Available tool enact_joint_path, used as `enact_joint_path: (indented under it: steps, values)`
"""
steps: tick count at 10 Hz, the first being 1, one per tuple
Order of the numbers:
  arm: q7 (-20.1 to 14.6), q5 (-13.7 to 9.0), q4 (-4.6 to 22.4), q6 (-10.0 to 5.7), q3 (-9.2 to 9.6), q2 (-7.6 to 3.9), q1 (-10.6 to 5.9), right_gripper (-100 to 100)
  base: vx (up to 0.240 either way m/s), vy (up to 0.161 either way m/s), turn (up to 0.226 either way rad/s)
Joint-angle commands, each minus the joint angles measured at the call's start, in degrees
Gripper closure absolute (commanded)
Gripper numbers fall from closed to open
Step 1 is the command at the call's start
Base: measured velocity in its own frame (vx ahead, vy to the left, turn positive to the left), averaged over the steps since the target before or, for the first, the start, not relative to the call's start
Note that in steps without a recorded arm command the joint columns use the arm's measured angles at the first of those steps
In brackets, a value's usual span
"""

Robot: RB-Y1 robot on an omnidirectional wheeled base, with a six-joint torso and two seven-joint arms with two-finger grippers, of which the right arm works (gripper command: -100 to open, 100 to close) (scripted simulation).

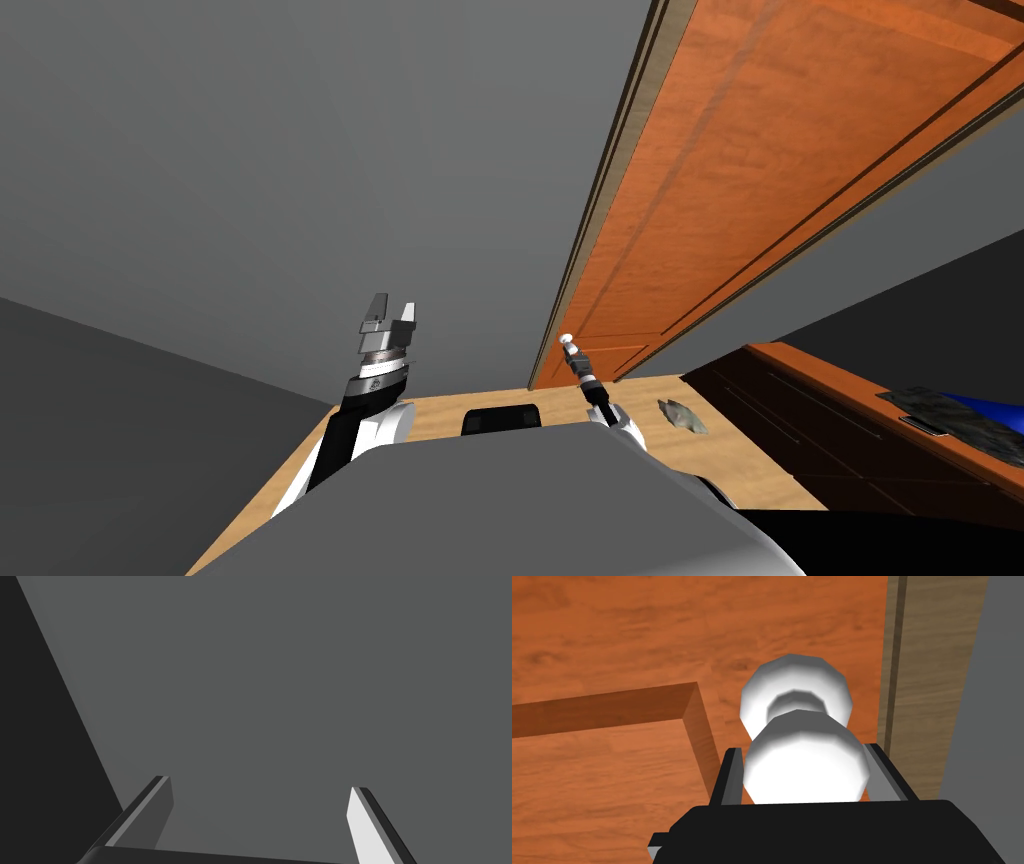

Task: Pull the door open

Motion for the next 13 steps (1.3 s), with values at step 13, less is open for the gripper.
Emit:
enact_joint_path:
  steps: [13]
  values:
    - [-18.80,-6.07,0.40,0.60,3.08,-0.27,-0.73,100,-0.032,-0.018,0.042]
